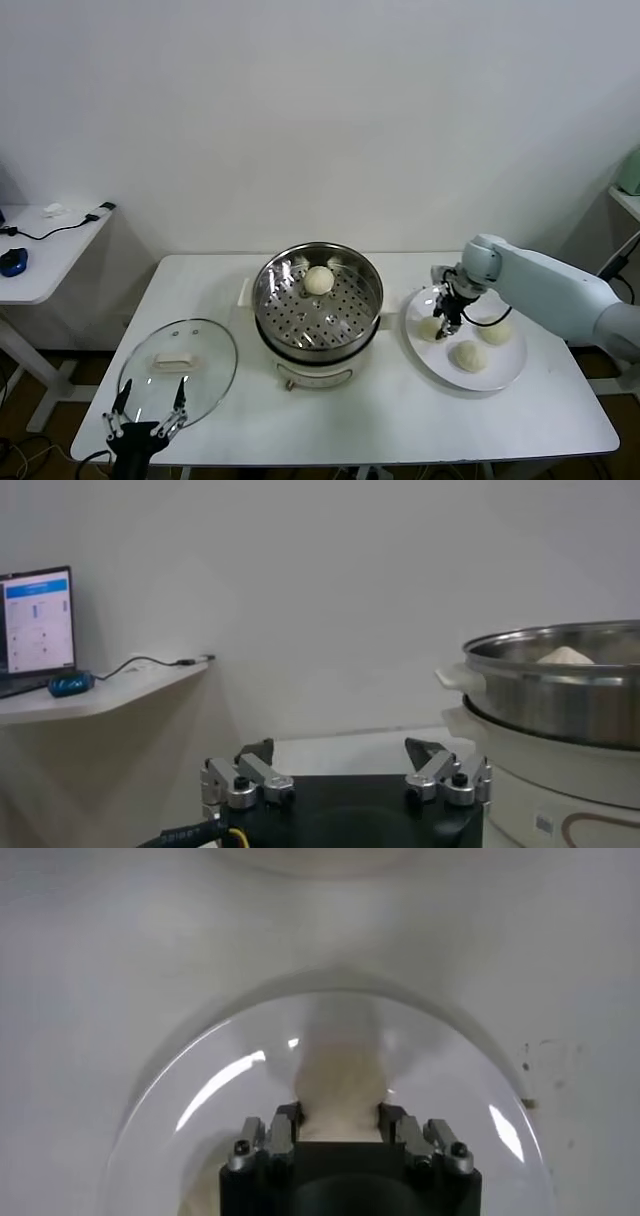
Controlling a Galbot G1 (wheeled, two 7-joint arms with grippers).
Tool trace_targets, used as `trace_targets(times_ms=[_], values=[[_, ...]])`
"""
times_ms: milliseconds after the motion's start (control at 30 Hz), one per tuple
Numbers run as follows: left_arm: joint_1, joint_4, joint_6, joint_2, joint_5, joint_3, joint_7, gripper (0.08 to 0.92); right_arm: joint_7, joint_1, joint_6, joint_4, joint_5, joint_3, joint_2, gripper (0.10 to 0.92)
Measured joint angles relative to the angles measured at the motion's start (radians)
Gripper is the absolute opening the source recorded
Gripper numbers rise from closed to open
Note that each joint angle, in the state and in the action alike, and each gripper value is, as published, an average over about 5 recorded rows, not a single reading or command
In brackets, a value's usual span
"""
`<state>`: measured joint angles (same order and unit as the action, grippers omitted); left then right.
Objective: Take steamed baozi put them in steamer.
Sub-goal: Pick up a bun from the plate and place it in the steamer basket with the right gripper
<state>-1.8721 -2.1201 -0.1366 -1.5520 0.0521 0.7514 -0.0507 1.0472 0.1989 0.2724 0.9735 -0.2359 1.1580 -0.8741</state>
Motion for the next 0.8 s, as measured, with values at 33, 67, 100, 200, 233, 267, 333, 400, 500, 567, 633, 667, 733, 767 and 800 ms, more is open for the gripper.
trace_targets(times_ms=[33,67,100,200,233,267,333,400,500,567,633,667,733,767,800], values=[[0.0,-0.001,0.0,0.0,0.0,-0.001,0.0,0.823,0.0,0.012,0.0,0.008,-0.01,0.009,0.007,0.534],[0.0,-0.001,0.0,0.0,0.0,-0.002,0.0,0.823,0.0,0.028,-0.001,0.017,-0.022,0.02,0.014,0.534],[-0.001,-0.002,0.0,0.0,0.0,-0.003,0.0,0.823,0.0,0.046,-0.002,0.026,-0.035,0.033,0.021,0.534],[-0.001,-0.005,0.001,0.0,0.0,-0.006,0.0,0.823,0.0,0.121,-0.007,0.056,-0.086,0.087,0.039,0.532],[-0.001,-0.007,0.001,0.0,0.0,-0.008,-0.001,0.823,0.001,0.152,-0.009,0.066,-0.107,0.109,0.043,0.532],[-0.002,-0.008,0.001,0.0,0.0,-0.01,-0.001,0.823,0.002,0.185,-0.011,0.075,-0.128,0.132,0.045,0.532],[-0.003,-0.011,0.0,0.0,0.0,-0.014,-0.001,0.823,0.005,0.255,-0.013,0.089,-0.174,0.178,0.046,0.533],[-0.005,-0.012,-0.001,0.001,-0.001,-0.017,-0.001,0.823,0.007,0.325,-0.012,0.101,-0.22,0.223,0.044,0.534],[-0.006,-0.012,-0.005,0.003,-0.002,-0.023,-0.001,0.823,0.007,0.423,-0.006,0.118,-0.294,0.284,0.032,0.534],[-0.005,-0.012,-0.008,0.003,-0.002,-0.028,-0.001,0.823,0.003,0.48,0.0,0.13,-0.344,0.319,0.014,0.535],[-0.003,-0.012,-0.011,0.005,-0.001,-0.033,0.0,0.823,-0.004,0.526,0.007,0.142,-0.39,0.346,-0.008,0.535],[-0.001,-0.012,-0.012,0.006,-0.001,-0.035,0.0,0.823,-0.009,0.545,0.012,0.148,-0.412,0.356,-0.022,0.535],[0.003,-0.013,-0.013,0.01,-0.002,-0.04,0.0,0.823,-0.019,0.575,0.023,0.157,-0.452,0.372,-0.052,0.535],[0.005,-0.014,-0.013,0.011,-0.002,-0.041,-0.001,0.823,-0.025,0.587,0.029,0.161,-0.47,0.378,-0.068,0.535],[0.007,-0.015,-0.013,0.013,-0.003,-0.043,-0.002,0.823,-0.031,0.597,0.035,0.164,-0.487,0.382,-0.086,0.535]])
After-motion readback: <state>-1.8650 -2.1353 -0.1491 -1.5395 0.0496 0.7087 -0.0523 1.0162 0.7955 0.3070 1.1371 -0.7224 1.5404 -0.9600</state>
